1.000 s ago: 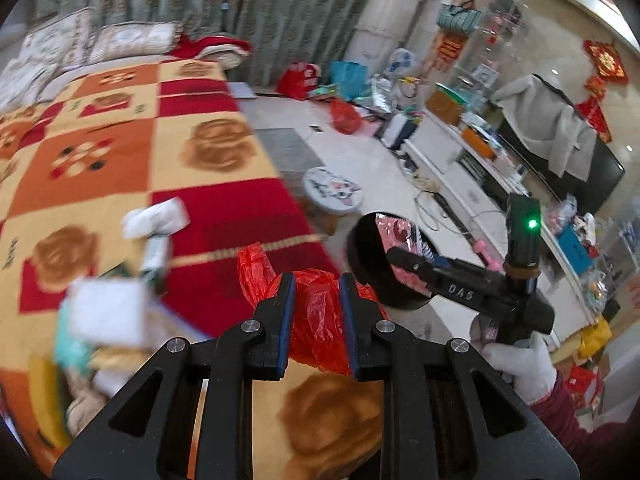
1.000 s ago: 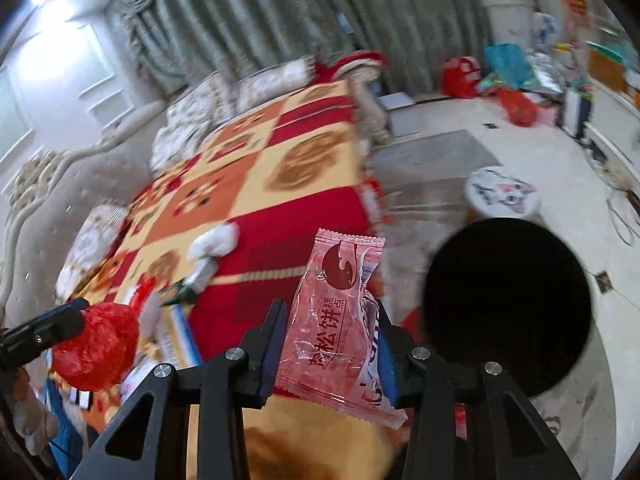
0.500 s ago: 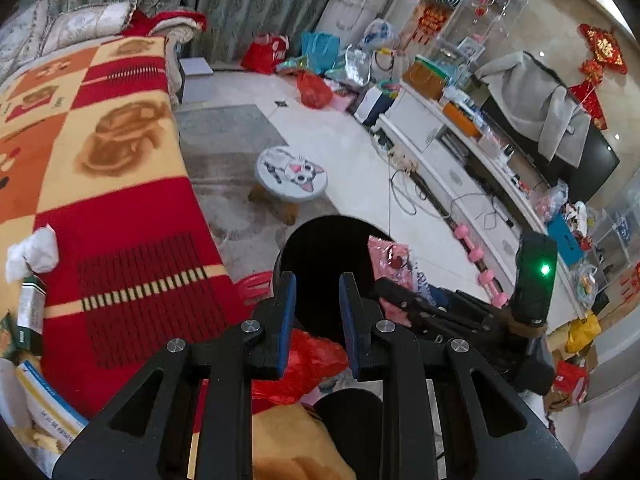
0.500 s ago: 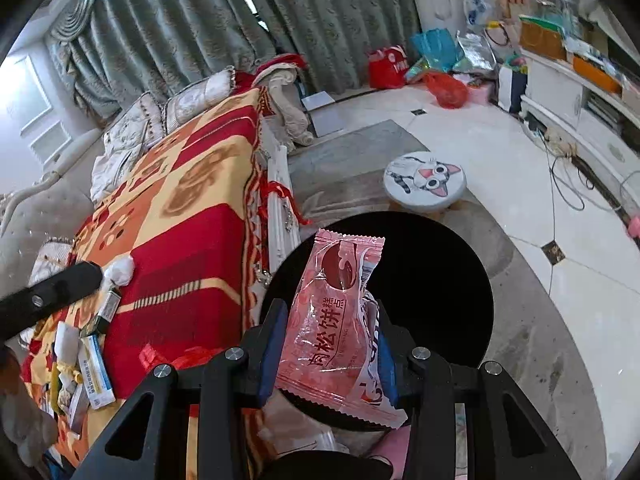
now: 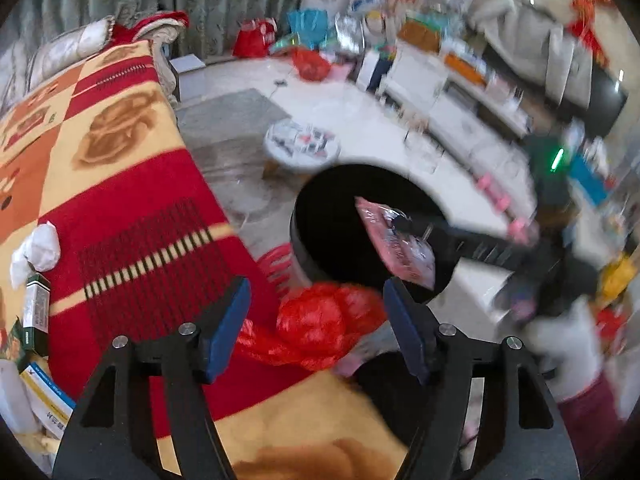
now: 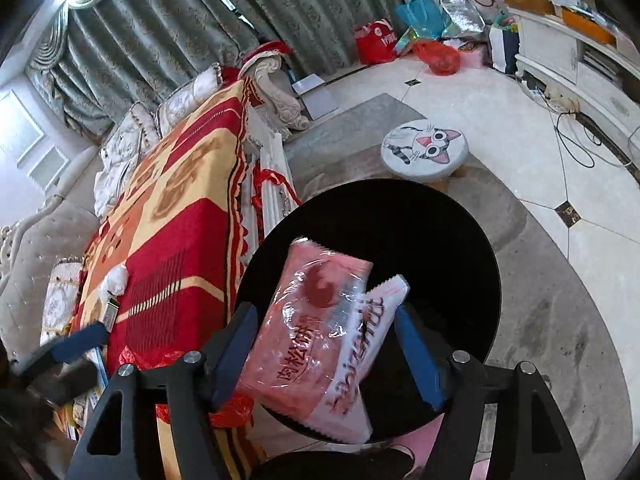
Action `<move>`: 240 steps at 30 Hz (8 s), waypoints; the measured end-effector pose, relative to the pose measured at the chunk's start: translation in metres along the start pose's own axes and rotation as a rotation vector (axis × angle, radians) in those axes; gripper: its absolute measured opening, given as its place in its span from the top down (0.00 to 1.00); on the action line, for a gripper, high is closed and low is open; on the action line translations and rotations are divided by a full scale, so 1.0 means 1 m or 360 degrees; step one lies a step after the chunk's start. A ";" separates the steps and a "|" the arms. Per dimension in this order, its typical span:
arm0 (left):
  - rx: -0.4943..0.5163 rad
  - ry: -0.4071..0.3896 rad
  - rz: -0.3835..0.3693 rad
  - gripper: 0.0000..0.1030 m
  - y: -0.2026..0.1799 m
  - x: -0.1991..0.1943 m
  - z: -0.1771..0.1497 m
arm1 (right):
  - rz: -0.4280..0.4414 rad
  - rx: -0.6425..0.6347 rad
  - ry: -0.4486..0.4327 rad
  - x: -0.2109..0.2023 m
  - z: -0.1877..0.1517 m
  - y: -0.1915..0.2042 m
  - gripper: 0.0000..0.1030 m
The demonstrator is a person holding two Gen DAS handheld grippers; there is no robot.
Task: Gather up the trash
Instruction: 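Open the right gripper over the bin while the left gripper releases the red bag, then move both open grippers back over the trash on the bedspread, then grasp the yellow sponge with the left gripper while the right gripper grasps the white foam block, then carry the sponge and foam block in both grippers over the black bin, then open the left gripper over the bin while the right gripper releases the foam block, then move both open grippers back over the remaining trash on the bedspread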
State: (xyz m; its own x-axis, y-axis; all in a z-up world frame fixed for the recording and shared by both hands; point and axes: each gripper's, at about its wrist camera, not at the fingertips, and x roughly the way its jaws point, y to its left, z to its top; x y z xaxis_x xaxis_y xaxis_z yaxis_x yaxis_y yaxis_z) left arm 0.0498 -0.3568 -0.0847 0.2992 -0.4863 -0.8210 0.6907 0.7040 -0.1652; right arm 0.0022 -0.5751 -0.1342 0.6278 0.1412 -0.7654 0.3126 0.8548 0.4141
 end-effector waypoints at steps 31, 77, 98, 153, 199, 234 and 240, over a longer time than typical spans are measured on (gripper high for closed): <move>-0.0238 -0.0117 -0.0133 0.37 0.008 -0.021 0.026 | -0.0115 -0.0223 -0.0315 -0.061 0.008 0.029 0.33; -0.0817 -0.0179 0.0653 0.37 0.249 -0.206 -0.207 | 0.0466 -0.0845 0.0343 0.056 -0.116 0.295 0.31; -0.0904 0.0004 0.0518 0.37 0.299 -0.156 -0.220 | 0.0473 -0.1561 0.0446 0.117 -0.115 0.394 0.23; -0.0317 -0.0161 0.0059 0.50 0.056 -0.062 0.014 | -0.0028 -0.0370 -0.0148 -0.040 -0.005 0.079 0.32; -0.0305 -0.0231 0.0224 0.37 0.048 -0.070 0.001 | -0.0144 -0.0384 -0.0206 -0.039 -0.011 0.088 0.06; -0.0536 -0.0319 0.0585 0.37 0.151 -0.140 -0.083 | 0.0102 -0.0779 -0.0069 -0.007 -0.071 0.233 0.06; -0.0590 -0.0294 0.0599 0.37 0.172 -0.146 -0.096 | 0.0160 -0.0824 -0.0006 0.004 -0.079 0.250 0.06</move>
State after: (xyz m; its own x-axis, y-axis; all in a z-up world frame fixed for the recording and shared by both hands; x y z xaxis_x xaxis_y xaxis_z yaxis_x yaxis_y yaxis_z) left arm 0.0614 -0.1146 -0.0455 0.6137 -0.2255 -0.7567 0.2463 0.9652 -0.0879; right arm 0.0263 -0.3208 -0.0725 0.6394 0.2343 -0.7323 -0.1417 0.9720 0.1873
